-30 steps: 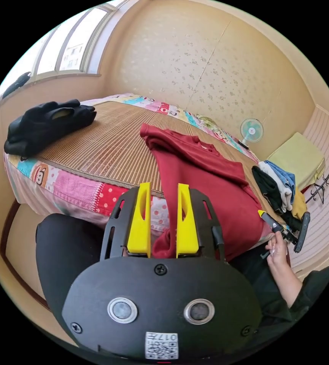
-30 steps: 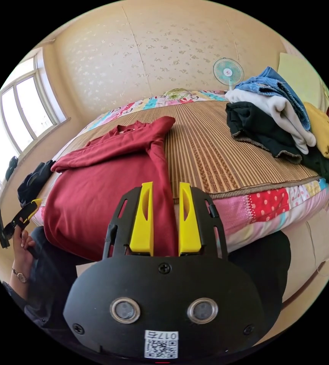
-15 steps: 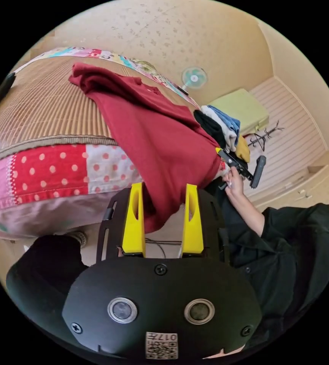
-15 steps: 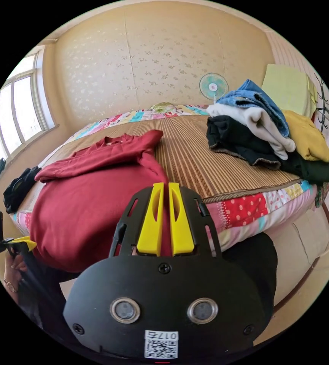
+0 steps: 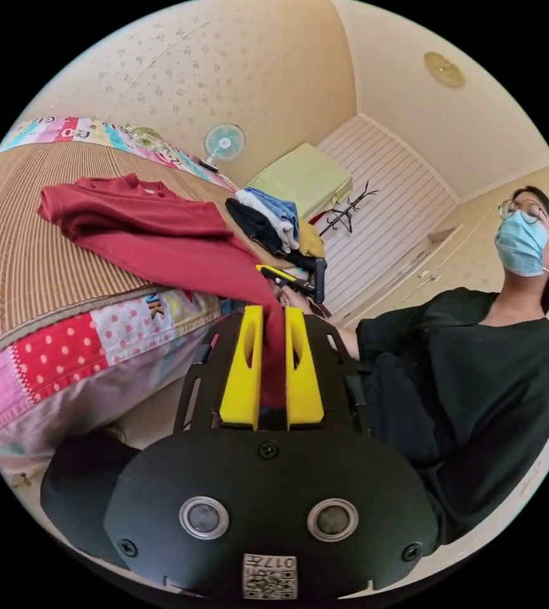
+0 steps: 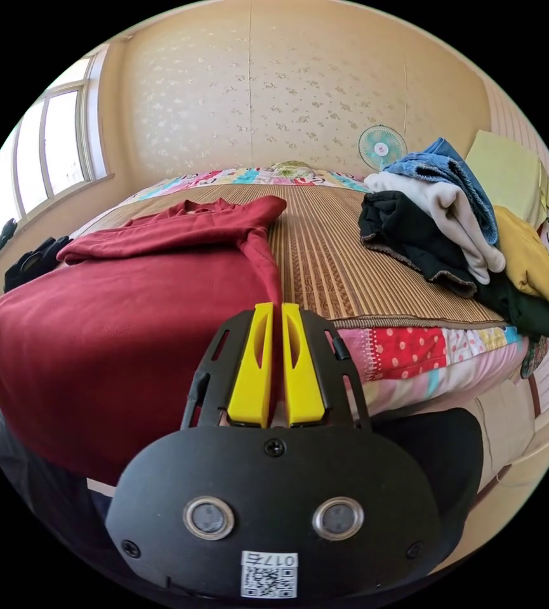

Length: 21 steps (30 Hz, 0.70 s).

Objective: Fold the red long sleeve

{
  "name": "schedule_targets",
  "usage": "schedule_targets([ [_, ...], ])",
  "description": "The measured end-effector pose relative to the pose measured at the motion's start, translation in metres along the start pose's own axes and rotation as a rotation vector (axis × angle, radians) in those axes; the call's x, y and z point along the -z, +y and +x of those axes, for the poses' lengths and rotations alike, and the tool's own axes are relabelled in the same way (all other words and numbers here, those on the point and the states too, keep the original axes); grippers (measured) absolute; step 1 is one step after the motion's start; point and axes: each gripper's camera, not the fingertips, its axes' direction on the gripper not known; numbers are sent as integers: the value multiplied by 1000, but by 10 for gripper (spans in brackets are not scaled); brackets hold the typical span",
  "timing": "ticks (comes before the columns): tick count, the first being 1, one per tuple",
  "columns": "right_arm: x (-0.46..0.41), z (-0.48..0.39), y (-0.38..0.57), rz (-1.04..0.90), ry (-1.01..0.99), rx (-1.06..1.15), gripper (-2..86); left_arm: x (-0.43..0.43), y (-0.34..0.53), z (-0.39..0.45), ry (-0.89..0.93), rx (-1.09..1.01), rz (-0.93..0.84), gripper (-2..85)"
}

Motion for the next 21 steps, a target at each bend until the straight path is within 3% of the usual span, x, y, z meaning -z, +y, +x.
schedule_targets([
  [4,3,8,3,4,15,9,30,39,15,1,-110,115,90,43],
  [6,4,13,5,7,14,2,31,37,22,-16,-223,252,155,102],
  [9,6,22,7,14,5,-18,35,-4,21,-39,-343,392,101,141],
  [12,9,38,5,8,-37,-75,42,-52,18,-53,-500,438,4,150],
  [16,14,74,3,-15,-244,-233,60,-80,3,-50,-540,406,-60,163],
  [21,9,101,1,-49,-274,-341,42,-113,-8,-34,-654,376,-128,123],
])
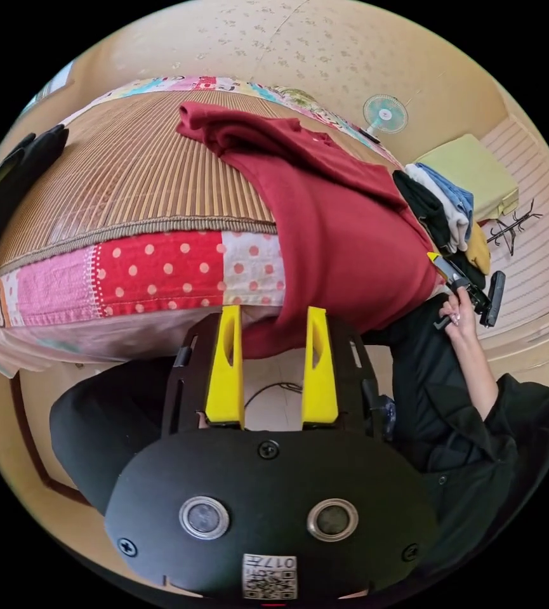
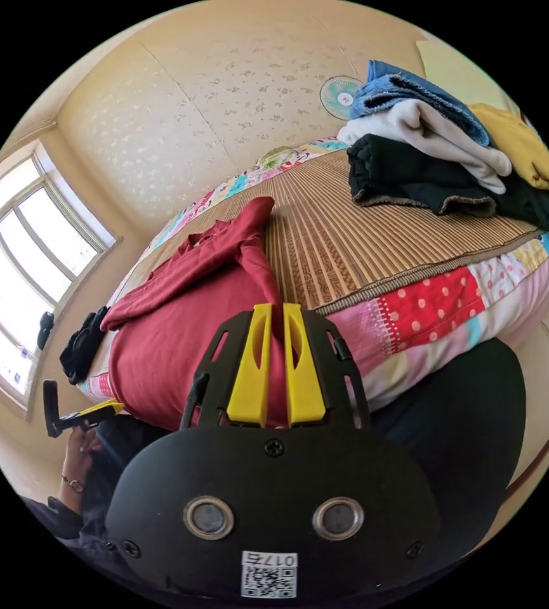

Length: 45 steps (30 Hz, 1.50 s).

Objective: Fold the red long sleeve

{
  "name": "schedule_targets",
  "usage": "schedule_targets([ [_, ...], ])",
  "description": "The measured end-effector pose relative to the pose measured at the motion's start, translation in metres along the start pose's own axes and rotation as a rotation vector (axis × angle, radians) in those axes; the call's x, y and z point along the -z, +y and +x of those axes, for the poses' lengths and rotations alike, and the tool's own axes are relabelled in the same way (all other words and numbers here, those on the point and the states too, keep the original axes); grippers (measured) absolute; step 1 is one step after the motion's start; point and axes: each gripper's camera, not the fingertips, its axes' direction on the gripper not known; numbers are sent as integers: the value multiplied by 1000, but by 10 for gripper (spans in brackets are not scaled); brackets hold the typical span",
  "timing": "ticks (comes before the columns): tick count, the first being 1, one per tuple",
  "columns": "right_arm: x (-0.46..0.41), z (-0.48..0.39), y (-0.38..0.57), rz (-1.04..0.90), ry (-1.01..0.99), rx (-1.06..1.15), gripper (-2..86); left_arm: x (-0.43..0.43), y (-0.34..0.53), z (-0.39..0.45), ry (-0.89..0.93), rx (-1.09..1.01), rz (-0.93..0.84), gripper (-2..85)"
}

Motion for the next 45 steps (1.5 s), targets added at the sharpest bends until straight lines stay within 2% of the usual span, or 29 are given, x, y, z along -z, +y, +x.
schedule_targets([
  [1,0,2,-1,-1,-3,-8,42,-2,0,3,15,-1,-10,112],
  [3,0,2,-1,5,5,7,45,-17,4,13,165,24,-51,87],
  [5,0,-5,-2,5,28,56,57,-19,8,20,190,54,-23,107],
  [9,14,-27,-8,5,131,109,71,25,24,58,-19,4,201,90],
  [11,40,-47,-13,120,130,178,74,42,26,75,-115,11,270,87],
  [14,49,-79,-39,156,100,311,83,59,5,108,-164,-71,319,87],
  [15,45,-86,-47,126,103,333,86,59,-11,119,-163,-85,301,86],
  [19,-36,-119,-91,-260,135,429,119,21,-66,147,-214,-113,145,80],
  [21,-86,-119,-92,-428,184,432,123,-32,-96,158,-340,-110,-3,66],
  [25,-127,-133,-105,-471,242,490,125,-61,-130,183,-397,-171,-7,46],
  [27,-144,-136,-123,-539,242,469,125,-78,-162,200,-452,-208,-84,42],
  [30,-173,-134,-155,-624,205,435,119,-94,-205,202,-429,-200,-170,38],
  [33,-199,-131,-179,-610,186,418,109,-104,-243,190,-356,-147,-173,38],
  [38,-230,-123,-193,-380,169,433,102,-125,-283,184,-393,-161,-47,39],
  [45,-259,-105,-221,-345,86,314,87,-142,-320,167,-375,-110,59,37],
])
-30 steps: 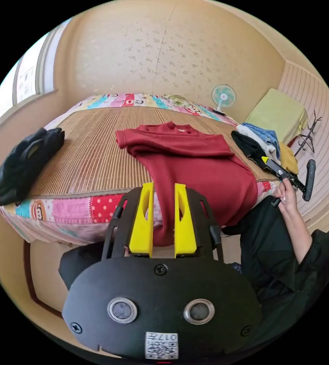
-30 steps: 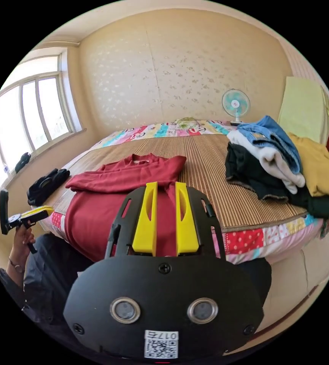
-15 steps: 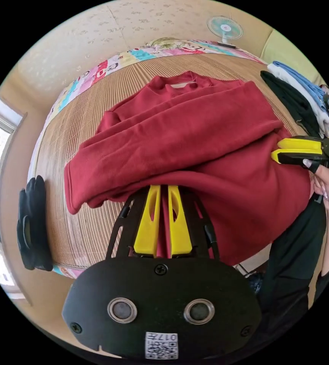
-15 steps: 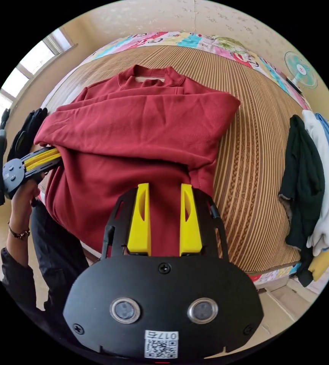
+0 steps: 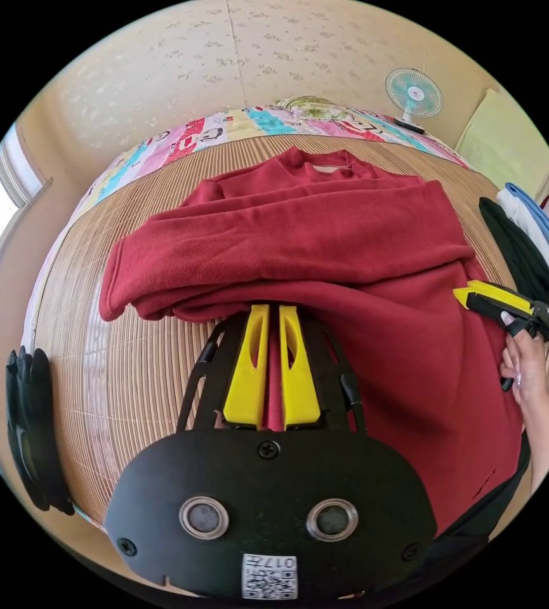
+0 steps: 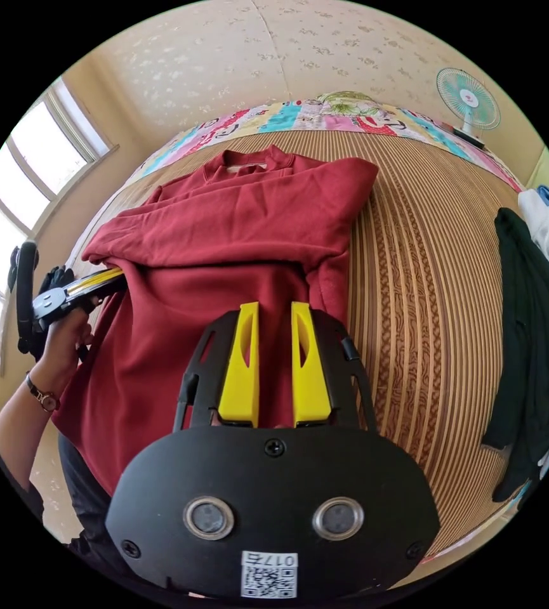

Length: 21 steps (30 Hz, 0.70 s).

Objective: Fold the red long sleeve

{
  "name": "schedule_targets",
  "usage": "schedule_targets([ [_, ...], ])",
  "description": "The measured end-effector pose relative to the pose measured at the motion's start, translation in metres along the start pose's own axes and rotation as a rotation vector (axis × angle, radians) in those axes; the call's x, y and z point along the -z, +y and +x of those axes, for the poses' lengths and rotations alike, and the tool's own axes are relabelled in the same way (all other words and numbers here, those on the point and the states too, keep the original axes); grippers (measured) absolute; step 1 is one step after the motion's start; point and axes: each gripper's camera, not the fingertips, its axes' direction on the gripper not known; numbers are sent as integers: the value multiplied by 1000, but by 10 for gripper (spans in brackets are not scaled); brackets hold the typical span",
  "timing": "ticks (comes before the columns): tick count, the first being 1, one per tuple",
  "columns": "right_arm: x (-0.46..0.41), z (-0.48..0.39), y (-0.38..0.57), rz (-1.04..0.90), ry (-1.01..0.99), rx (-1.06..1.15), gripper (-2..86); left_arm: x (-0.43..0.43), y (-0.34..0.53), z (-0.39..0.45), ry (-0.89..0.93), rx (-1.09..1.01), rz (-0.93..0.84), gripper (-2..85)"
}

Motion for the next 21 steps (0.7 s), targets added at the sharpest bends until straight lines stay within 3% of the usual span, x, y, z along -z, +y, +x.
schedule_targets([
  [5,-13,-34,-2,12,174,68,85,-3,-4,-8,16,19,6,36],
  [13,-16,-33,2,24,133,65,83,27,31,-17,34,-22,-42,42],
  [16,-18,-43,5,35,183,87,81,63,93,-45,183,47,-57,36],
  [18,-20,-47,6,37,205,97,80,102,160,-76,307,130,43,38],
  [21,-20,-44,5,36,186,89,80,140,244,-119,302,289,195,53],
])
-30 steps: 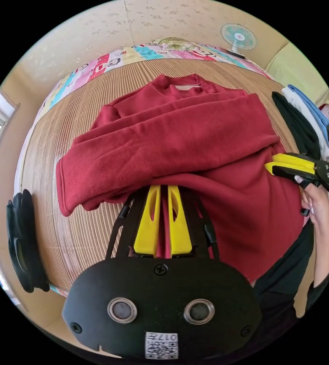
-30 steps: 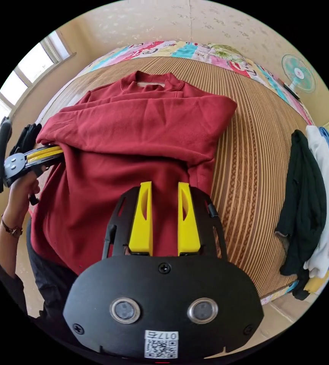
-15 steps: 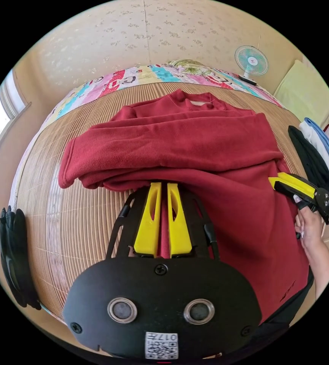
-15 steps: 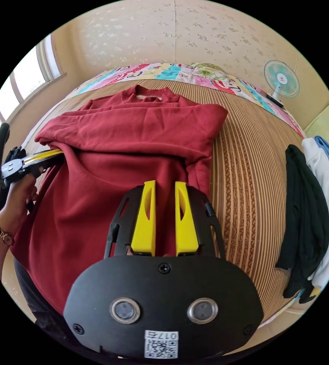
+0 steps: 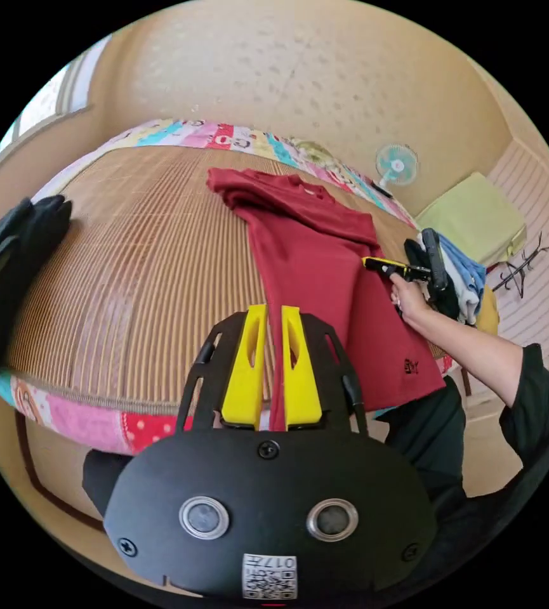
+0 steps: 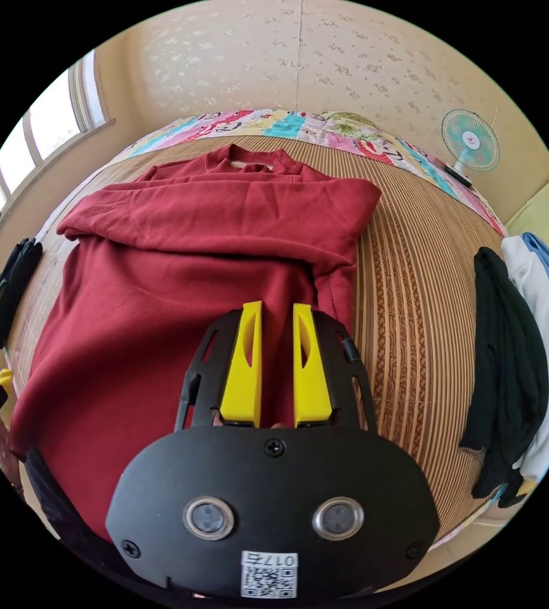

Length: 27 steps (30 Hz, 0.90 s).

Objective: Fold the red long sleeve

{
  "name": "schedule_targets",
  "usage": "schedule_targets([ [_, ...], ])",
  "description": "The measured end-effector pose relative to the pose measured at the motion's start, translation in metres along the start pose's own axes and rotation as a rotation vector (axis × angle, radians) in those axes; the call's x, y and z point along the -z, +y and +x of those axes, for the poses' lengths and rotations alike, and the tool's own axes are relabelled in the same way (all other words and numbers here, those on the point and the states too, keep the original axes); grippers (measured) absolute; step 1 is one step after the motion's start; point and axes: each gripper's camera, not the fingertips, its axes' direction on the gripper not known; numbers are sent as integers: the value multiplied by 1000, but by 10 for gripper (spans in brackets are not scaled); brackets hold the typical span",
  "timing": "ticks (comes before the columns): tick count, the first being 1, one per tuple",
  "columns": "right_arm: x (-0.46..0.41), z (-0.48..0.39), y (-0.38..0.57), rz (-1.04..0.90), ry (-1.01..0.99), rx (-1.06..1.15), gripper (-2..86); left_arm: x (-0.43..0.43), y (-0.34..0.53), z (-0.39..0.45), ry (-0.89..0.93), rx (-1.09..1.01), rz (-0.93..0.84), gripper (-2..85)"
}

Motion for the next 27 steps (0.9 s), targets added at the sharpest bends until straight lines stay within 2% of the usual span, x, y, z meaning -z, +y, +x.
schedule_targets([
  [4,0,8,0,3,-35,-16,80,22,41,-38,92,86,-44,115],
  [8,2,-1,-1,1,33,11,77,7,57,-63,300,143,-99,122],
  [11,5,-11,-1,-8,93,56,71,7,56,-86,366,213,-99,86],
  [12,7,-12,-1,-24,99,59,70,3,55,-94,471,227,-138,32],
  [14,28,-4,11,-24,77,26,62,-1,55,-99,622,228,-184,-1],
  [16,62,12,40,77,-13,-45,58,14,60,-100,587,204,-140,-6],
  [17,90,24,68,160,-100,-73,66,28,63,-101,509,173,-117,-8],
  [20,150,55,150,308,-179,-118,87,73,73,-105,255,150,-4,-7],
  [21,159,63,169,324,-172,-143,91,91,78,-105,156,151,57,-5],
  [23,177,91,232,307,-188,-249,106,106,83,-108,79,160,108,2],
  [25,174,110,269,221,-246,-339,119,104,80,-114,110,163,93,44],
  [27,163,124,297,117,-308,-411,128,78,70,-126,246,203,-14,114],
])
